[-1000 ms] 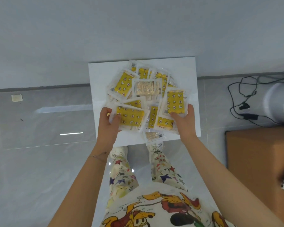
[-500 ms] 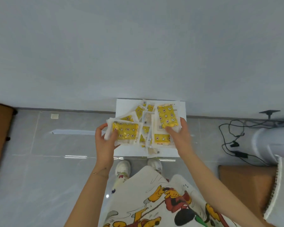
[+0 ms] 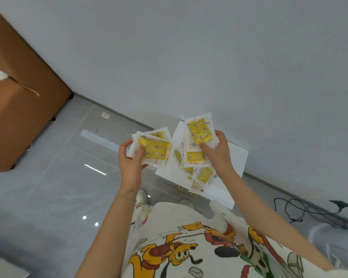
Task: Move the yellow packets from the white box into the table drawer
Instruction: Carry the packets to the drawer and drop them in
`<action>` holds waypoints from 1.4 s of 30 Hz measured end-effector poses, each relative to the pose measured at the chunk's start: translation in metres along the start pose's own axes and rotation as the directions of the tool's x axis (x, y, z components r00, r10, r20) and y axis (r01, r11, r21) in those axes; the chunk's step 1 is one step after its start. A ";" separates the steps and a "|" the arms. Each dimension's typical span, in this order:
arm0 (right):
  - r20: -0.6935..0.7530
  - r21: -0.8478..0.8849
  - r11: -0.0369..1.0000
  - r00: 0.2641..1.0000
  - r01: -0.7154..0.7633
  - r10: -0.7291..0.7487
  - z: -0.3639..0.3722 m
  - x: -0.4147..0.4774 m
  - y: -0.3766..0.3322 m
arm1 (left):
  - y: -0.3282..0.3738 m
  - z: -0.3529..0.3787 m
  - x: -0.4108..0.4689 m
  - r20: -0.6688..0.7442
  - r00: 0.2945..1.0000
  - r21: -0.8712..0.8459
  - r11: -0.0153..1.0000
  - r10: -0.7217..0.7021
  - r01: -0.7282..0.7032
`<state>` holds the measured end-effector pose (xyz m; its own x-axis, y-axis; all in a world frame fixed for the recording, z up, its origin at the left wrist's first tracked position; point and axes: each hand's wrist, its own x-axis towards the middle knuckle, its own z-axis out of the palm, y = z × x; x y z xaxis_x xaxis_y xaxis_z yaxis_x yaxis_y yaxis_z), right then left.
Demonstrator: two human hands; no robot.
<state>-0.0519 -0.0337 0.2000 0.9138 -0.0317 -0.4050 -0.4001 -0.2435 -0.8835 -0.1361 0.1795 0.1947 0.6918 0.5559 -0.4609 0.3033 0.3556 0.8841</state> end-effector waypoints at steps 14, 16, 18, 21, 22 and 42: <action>0.411 -0.079 0.988 0.907 0.136 -0.092 0.249 -0.044 -0.085 | 0.065 -0.243 0.016 -0.411 0.908 -0.179 0.970 0.080 -0.166; 0.482 -0.097 0.983 0.872 0.155 -0.090 0.290 -0.058 -0.094 | 0.071 -0.281 0.017 -0.470 0.881 -0.219 0.959 0.060 -0.182; 0.548 -0.111 0.980 0.833 0.168 -0.080 0.329 -0.071 -0.100 | 0.075 -0.316 0.018 -0.518 0.854 -0.235 0.953 0.045 -0.193; 0.620 -0.136 0.971 0.781 0.199 -0.073 0.382 -0.087 -0.107 | 0.079 -0.358 0.021 -0.587 0.809 -0.247 0.946 0.028 -0.211; 0.640 -0.148 0.967 0.765 0.210 -0.068 0.398 -0.092 -0.108 | 0.079 -0.370 0.021 -0.609 0.793 -0.254 0.942 0.019 -0.218; 0.968 -0.188 0.870 0.237 0.455 0.085 0.684 -0.128 -0.162 | 0.110 -0.508 0.072 -0.901 0.367 -0.396 0.781 -0.229 -0.484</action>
<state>-0.1519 0.6729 0.2344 0.1145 0.9100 -0.3985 0.0812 -0.4084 -0.9092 -0.3858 0.6410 0.2197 -0.4060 0.8000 -0.4417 -0.3570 0.3061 0.8825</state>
